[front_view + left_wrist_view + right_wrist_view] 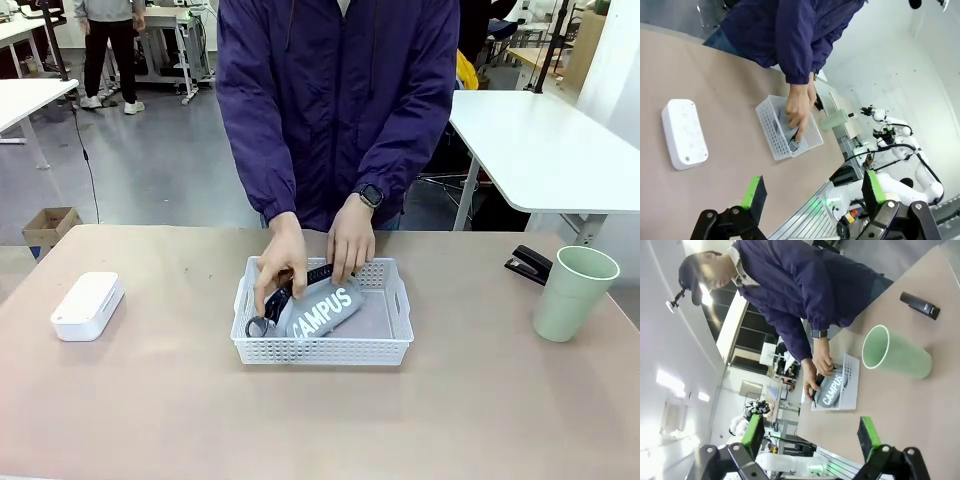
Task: Efficiently arrange items inside the basket to fit them all.
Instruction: Pick up the Digital clock and place it inside the Organizing basket.
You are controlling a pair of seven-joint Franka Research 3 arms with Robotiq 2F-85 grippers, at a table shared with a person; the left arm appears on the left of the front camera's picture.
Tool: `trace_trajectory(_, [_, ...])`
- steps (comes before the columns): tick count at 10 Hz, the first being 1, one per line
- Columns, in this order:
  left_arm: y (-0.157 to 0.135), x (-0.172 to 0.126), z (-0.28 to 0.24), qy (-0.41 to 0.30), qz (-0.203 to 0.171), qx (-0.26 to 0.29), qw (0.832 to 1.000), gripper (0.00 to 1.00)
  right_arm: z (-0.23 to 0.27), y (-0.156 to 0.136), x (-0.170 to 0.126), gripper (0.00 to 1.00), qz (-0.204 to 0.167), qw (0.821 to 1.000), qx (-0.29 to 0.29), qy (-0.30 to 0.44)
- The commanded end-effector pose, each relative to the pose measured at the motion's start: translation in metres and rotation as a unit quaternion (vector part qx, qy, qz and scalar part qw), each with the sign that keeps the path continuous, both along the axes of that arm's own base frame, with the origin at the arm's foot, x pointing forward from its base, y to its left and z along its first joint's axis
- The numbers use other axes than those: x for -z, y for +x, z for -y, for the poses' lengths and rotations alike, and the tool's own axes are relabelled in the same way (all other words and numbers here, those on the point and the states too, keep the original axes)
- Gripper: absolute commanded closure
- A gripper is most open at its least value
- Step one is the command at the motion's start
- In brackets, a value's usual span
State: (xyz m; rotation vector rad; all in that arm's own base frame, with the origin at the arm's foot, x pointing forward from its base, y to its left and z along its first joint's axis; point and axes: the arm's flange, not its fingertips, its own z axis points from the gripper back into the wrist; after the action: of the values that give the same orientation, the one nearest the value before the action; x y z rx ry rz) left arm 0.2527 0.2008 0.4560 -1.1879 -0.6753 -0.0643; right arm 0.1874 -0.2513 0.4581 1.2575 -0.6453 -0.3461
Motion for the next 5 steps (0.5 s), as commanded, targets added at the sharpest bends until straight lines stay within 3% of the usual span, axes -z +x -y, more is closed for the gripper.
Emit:
trace_trajectory(1, [0.002,-0.015,0.006,0.027,0.01,0.001,1.0,0.0,-0.006,0.004,0.001,0.0,0.01,1.0,0.003,-0.013])
trace_trajectory(2, [0.003,-0.018,0.01,0.049,-0.002,-0.029,0.998,0.0,0.0,0.0,0.0,0.0,0.0,1.0,0.0,0.0])
trace_trajectory(3, [0.006,-0.006,0.005,0.01,-0.001,0.003,1.0,0.0,0.0,0.0,0.0,0.0,0.0,1.0,0.0,0.0])
trace_trajectory(5, [0.006,-0.006,0.005,0.01,-0.001,0.003,1.0,0.0,0.0,0.0,0.0,0.0,0.0,1.0,0.0,0.0])
